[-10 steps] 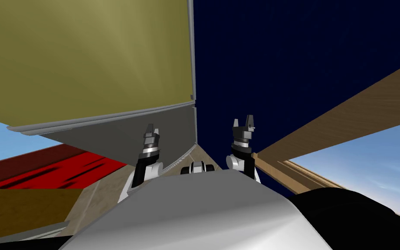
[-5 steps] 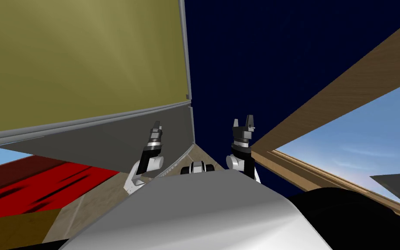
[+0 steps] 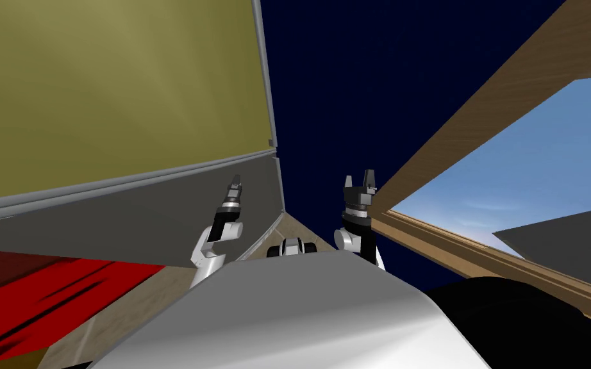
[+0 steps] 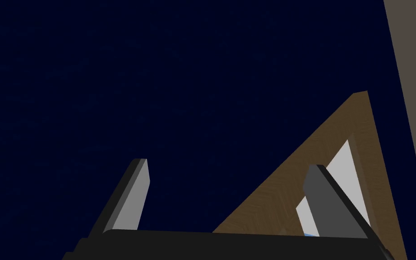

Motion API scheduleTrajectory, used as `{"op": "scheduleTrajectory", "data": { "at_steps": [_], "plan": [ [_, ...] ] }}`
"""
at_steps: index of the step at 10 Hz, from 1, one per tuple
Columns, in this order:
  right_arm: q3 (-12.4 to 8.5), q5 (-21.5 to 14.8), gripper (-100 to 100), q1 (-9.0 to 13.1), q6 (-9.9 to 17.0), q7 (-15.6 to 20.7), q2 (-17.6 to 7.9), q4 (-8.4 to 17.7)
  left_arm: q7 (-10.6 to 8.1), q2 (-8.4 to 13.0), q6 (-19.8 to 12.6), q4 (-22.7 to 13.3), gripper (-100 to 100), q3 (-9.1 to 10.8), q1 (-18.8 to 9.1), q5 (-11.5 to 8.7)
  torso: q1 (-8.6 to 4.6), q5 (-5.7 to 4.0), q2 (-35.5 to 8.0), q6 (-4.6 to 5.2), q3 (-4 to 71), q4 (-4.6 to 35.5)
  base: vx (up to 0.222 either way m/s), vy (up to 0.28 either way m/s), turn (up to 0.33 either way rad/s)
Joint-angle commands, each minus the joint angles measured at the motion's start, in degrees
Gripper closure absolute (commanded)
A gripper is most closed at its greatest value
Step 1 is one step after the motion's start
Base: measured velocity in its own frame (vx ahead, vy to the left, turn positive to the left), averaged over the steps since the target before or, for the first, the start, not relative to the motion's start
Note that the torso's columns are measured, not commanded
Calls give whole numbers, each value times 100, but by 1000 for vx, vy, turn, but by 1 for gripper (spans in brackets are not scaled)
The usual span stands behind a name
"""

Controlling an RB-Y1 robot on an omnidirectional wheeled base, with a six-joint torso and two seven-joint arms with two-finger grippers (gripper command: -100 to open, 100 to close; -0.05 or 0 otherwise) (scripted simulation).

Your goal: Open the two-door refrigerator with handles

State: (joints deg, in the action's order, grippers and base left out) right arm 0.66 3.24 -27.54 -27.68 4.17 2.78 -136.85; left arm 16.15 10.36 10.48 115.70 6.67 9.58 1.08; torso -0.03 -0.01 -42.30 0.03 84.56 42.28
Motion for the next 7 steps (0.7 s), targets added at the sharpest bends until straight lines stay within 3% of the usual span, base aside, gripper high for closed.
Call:
{"op": "scheduleTrajectory", "data": {
  "at_steps": [1, 4, 7],
  "plan": [
    [0, 0, 0, -1, 0, 0, 0, 0, 191, 75, -281, -281, -100, 56, -397, 32, 3, 1, -1, -6, -1, 1, -34, 34, -217],
    [0, 0, 0, 0, 0, 0, 0, 0, 316, 125, -469, -482, -100, 95, -782, 54, 3, 1, 1, 0, 0, 0, -30, 31, -160],
    [-1, 0, 0, -1, 0, 0, 0, 0, 571, 228, -861, -881, -100, 175, -1283, 94, 3, 1, 1, -6, 0, 0, -35, 31, -205]
  ]
}}
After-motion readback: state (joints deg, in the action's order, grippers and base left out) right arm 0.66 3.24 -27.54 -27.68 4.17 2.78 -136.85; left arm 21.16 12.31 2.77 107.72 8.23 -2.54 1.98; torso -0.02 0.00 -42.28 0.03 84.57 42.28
